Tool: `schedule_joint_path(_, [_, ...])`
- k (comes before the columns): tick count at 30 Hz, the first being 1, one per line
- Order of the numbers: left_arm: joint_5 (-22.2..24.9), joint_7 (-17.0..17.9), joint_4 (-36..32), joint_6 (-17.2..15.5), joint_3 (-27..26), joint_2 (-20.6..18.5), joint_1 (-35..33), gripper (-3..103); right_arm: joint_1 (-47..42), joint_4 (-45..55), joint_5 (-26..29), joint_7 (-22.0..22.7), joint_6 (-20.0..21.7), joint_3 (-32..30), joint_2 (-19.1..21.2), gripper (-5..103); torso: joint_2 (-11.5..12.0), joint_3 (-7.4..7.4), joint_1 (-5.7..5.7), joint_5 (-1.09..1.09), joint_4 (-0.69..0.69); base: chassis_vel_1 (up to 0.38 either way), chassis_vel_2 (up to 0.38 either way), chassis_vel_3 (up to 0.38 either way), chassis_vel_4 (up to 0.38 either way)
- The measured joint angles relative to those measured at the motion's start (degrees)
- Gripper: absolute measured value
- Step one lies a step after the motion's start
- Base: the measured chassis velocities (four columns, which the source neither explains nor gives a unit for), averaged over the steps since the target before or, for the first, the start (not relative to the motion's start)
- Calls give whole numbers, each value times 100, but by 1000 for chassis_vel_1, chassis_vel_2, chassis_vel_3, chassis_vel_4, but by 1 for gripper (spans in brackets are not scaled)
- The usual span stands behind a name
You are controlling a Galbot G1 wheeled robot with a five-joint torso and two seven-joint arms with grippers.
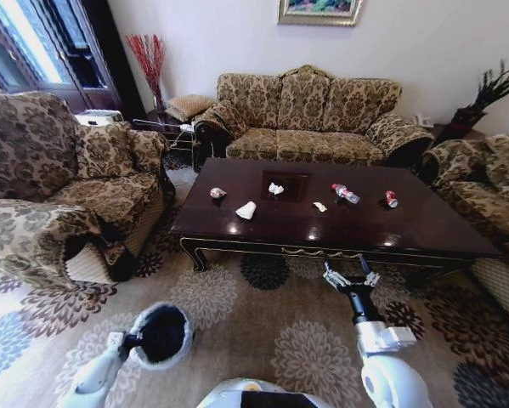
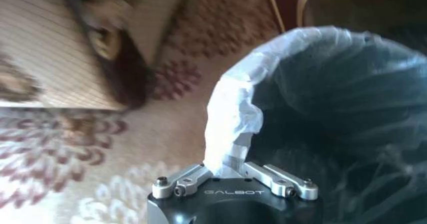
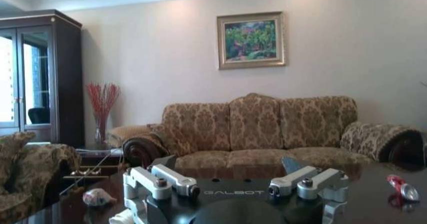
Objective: Move to the front of the table and place the trash on the table into the trash bin.
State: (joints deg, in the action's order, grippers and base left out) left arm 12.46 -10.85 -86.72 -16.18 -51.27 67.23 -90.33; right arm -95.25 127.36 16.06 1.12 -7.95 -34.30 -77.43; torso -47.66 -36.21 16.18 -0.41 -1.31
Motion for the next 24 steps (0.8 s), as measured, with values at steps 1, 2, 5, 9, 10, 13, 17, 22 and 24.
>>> schedule_joint_path(1, [172, 45, -348, -43, -230, 89, -200, 0, 49, -47, 1, -77, -47, -19, 2, 100, 0, 0, 0, -5, -4, 0, 0, 0, 0])
schedule_joint_path(2, [172, 45, -348, -43, -230, 89, -200, 0, 49, -47, 1, -77, -47, -19, 2, 100, 0, 0, 0, -5, -4, 0, 0, 0, 0])
schedule_joint_path(5, [709, 106, -1308, -132, -797, 287, -673, 0, 125, -102, 142, -292, -128, -62, 8, 100, 0, 1, 0, -4, -1, 0, 0, 0, 0])
schedule_joint_path(9, [1144, 77, -2410, -208, -1229, 372, -1184, 0, 314, -191, 377, -326, -202, -36, 7, 100, 0, 0, 0, -6, 3, 0, 0, 0, 0])
schedule_joint_path(10, [1144, 77, -2410, -208, -1229, 372, -1184, 0, 314, -191, 377, -326, -202, -36, 7, 100, 0, 0, 0, -6, 3, 0, 0, 0, 0])
schedule_joint_path(13, [1479, 72, -3438, -171, -1714, 429, -1569, 0, 509, -269, 471, -324, -276, -11, -19, 100, 0, 0, 0, -1, -5, 0, 0, 0, 0])
schedule_joint_path(17, [1767, 52, -4580, -269, -2058, 334, -1687, 0, 531, -361, 463, -315, -341, -37, -41, 100, -1, 1, 0, -3, 4, 0, 0, 0, 0])
schedule_joint_path(22, [2150, 201, -5578, -624, -2193, 218, -1556, 0, 595, -412, 404, -314, -324, -27, -22, 100, -1, 0, 0, -2, 2, 0, 0, 0, 0])
schedule_joint_path(24, [2205, 222, -5709, -737, -2182, 165, -1485, 0, 599, -411, 384, -311, -320, -23, -9, 100, -1, 1, 0, -2, 2, 0, 0, 0, 0])
